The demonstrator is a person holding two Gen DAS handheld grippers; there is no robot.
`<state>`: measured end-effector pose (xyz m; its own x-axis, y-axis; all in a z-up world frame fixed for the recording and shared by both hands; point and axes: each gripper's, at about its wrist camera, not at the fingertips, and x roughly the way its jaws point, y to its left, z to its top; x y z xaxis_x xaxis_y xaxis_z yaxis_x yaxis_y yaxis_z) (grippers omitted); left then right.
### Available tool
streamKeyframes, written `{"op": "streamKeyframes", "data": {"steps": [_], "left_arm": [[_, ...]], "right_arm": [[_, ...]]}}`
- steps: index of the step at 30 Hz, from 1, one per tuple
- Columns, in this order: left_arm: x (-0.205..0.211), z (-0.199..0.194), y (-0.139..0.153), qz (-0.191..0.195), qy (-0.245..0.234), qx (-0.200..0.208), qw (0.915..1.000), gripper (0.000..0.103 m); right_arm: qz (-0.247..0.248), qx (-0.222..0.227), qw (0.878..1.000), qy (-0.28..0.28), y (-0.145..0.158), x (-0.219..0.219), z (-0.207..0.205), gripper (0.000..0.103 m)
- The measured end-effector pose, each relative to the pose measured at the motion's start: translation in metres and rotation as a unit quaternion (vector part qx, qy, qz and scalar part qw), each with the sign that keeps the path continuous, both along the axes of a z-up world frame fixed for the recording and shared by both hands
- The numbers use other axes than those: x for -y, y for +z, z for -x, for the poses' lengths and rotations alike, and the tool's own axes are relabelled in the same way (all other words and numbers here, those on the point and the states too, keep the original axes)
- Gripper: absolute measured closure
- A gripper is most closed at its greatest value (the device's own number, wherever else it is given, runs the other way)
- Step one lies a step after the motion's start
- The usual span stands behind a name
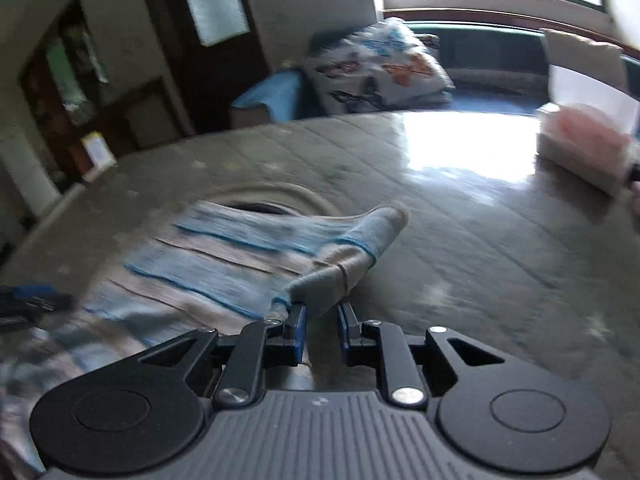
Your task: Fold clothes
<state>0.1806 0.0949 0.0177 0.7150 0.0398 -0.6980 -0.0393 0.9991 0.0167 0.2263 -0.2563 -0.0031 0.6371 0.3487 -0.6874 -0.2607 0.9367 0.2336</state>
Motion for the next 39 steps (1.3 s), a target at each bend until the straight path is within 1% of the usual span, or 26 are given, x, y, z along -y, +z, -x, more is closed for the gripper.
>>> {"op": "streamKeyframes", "data": {"steps": [3,5,9,11,13,16,20,23,27,29,36,38,39], "left_arm": [[-0.003,0.002,0.001,0.005,0.004,0.002,1.0,0.046],[-0.003,0.002,0.001,0.007,0.006,0.002,1.0,0.046],[-0.006,0.003,0.003,0.007,0.009,0.005,0.9999,0.044],[-0.008,0.003,0.005,0.007,0.012,0.007,0.9999,0.043],[-0.01,0.003,0.005,0.007,0.015,0.008,0.9998,0.042],[-0.008,0.001,0.004,0.01,0.016,0.008,0.9998,0.041],[-0.003,-0.001,0.002,0.012,0.008,0.005,0.9999,0.038],[-0.002,-0.005,0.001,0.01,0.007,0.004,0.9999,0.037],[-0.003,-0.01,0.0,0.006,0.01,0.002,0.9999,0.036],[-0.004,-0.011,0.001,0.004,0.011,0.003,0.9999,0.035],[-0.006,-0.015,-0.002,0.001,0.011,0.0,0.9999,0.034],[-0.006,-0.018,-0.003,0.001,0.012,-0.002,0.9999,0.033],[-0.005,-0.019,-0.003,0.001,0.012,-0.003,0.9999,0.033]], "right_arm": [[0.0,0.012,0.999,0.038,0.008,-0.024,0.0,0.087],[-0.004,0.01,0.997,0.07,0.007,-0.046,0.0,0.087],[-0.009,-0.001,0.994,0.111,0.002,-0.073,0.001,0.086],[-0.008,0.006,0.992,0.122,0.006,-0.079,0.008,0.085],[-0.009,0.018,0.993,0.119,0.013,-0.074,0.011,0.077],[0.009,0.032,0.994,0.101,0.018,-0.067,0.007,0.072],[0.037,0.027,0.996,0.082,0.011,-0.065,-0.014,0.071],[0.036,0.021,0.996,0.075,0.001,-0.064,-0.032,0.068],[0.04,0.023,0.995,0.085,-0.007,-0.073,-0.042,0.068],[0.05,0.027,0.995,0.08,-0.01,-0.077,-0.049,0.068],[0.04,0.021,0.997,0.061,-0.015,-0.075,-0.074,0.068],[0.034,0.011,0.997,0.064,-0.019,-0.072,-0.078,0.07],[0.032,0.008,0.997,0.065,-0.02,-0.072,-0.078,0.074]]}}
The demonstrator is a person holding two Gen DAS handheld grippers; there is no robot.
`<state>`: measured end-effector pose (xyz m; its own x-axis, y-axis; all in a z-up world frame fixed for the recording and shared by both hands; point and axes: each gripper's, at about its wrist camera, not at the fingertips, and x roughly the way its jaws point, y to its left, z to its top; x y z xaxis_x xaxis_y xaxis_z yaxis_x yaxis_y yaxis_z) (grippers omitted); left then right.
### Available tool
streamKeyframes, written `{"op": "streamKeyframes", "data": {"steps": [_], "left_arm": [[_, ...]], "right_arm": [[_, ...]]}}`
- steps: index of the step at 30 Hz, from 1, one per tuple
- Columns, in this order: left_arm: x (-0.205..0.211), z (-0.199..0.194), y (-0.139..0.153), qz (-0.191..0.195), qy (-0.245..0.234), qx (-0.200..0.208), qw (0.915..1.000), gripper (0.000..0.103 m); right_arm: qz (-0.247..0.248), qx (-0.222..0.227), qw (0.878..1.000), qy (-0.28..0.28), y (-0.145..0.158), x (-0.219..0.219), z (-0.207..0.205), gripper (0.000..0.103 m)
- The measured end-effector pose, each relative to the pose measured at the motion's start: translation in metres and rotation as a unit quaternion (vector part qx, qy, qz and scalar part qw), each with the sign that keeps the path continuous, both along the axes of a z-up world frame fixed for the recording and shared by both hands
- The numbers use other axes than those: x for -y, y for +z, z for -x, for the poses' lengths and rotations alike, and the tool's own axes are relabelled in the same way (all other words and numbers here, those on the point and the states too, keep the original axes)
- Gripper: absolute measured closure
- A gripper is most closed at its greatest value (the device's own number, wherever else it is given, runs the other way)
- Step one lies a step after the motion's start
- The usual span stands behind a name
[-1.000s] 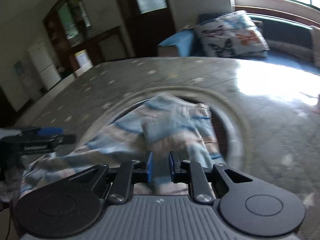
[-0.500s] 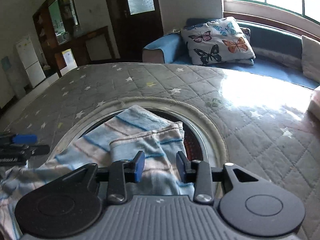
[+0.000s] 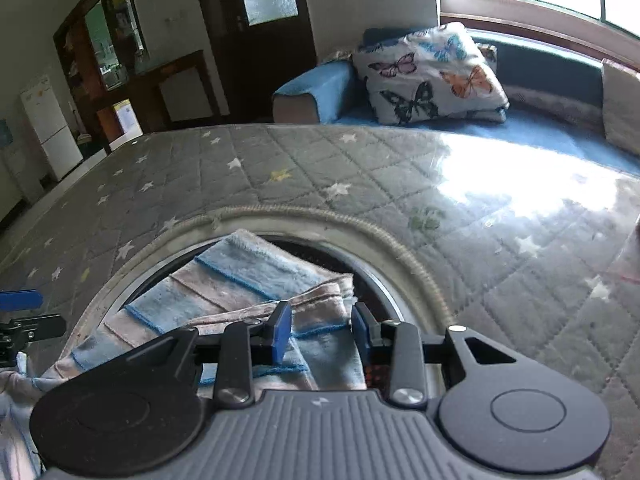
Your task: Fold clothes
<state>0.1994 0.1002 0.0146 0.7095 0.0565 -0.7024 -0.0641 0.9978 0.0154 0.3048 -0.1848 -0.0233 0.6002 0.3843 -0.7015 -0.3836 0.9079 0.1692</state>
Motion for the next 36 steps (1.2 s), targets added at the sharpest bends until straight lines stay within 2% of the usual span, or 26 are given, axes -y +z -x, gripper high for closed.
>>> {"op": "streamKeyframes", "data": {"steps": [1,2,5,12,17,21,23,28,33,34,36], "left_arm": [[0.001,-0.001,0.0,0.0,0.0,-0.001,1.0,0.033],[0.001,-0.002,0.0,0.0,0.001,-0.001,1.0,0.033],[0.004,-0.004,0.002,0.0,-0.001,0.001,1.0,0.032],[0.018,-0.011,0.011,-0.001,-0.013,0.014,0.9998,0.027],[0.035,-0.02,0.017,0.003,-0.041,0.026,0.9988,0.026],[0.054,-0.033,0.018,0.001,-0.071,0.037,0.9968,0.026],[0.062,-0.042,0.015,0.002,-0.085,0.038,0.9957,0.026],[0.079,-0.068,0.002,0.004,-0.111,0.027,0.9934,0.029],[0.097,-0.086,-0.01,-0.007,-0.132,0.019,0.991,0.039],[0.1,-0.09,-0.012,-0.009,-0.136,0.017,0.9906,0.043],[0.103,-0.094,-0.016,-0.009,-0.141,0.015,0.9899,0.061]], "right_arm": [[-0.002,-0.003,1.0,0.001,-0.001,0.001,0.0,0.086],[-0.002,-0.003,1.0,-0.001,-0.001,0.002,0.0,0.092],[-0.008,0.005,1.0,-0.012,0.006,0.008,0.002,0.101],[0.003,0.056,0.998,-0.041,0.043,0.04,0.02,0.101],[0.038,0.086,0.99,-0.101,0.067,0.089,0.036,0.101],[0.075,0.093,0.978,-0.171,0.071,0.136,0.05,0.101],[0.082,0.08,0.974,-0.196,0.067,0.157,0.054,0.101],[0.095,0.043,0.97,-0.22,0.039,0.181,0.056,0.101],[0.081,0.027,0.971,-0.222,0.02,0.188,0.052,0.101],[0.079,0.025,0.972,-0.222,0.018,0.188,0.051,0.101],[0.074,0.023,0.972,-0.221,0.014,0.188,0.05,0.101]]}}
